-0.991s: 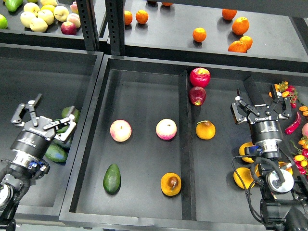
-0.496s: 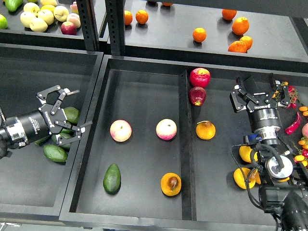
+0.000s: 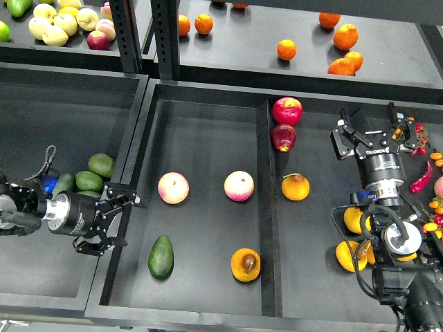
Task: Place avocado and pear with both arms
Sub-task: 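Move the left gripper toward the dark green avocado in the middle compartment, then lower the left gripper over the avocado and close on it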
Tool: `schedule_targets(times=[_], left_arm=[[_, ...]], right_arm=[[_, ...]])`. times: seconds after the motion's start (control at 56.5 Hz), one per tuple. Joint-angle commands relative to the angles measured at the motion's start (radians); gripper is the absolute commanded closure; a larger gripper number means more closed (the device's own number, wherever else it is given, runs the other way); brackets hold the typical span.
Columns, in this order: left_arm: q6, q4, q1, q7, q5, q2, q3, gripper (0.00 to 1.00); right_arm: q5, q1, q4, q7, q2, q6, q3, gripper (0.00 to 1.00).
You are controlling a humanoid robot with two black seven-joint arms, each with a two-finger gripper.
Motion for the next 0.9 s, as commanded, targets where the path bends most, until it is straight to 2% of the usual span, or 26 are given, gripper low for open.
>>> schedule_targets(times=[0.0, 0.301, 0.531, 0.885], left_arm=[[0.0, 0.033, -0.023, 0.0, 0.088, -0.054, 0.018, 0.01], [0.0, 0.14, -0.119, 0.0, 0.12, -0.17, 0.095, 0.01], [0.0, 0.208, -0.122, 0.0, 0.126, -0.222, 0.127, 0.01], [0.0, 0.381, -0.128, 0.0, 0.217, -0.311, 0.14, 0.01]], right_arm=[[0.0, -0.001, 0.0, 0.0, 0.0, 0.0, 0.0, 0.01], [0.001, -0.003, 0.0, 0.0, 0.0, 0.0, 0.0, 0.01], [0.005, -0.007, 0.0, 0.002, 0.0, 0.0, 0.001, 0.01], [0.008, 0.002, 0.002, 0.0, 0.0, 0.0, 0.0, 0.01]])
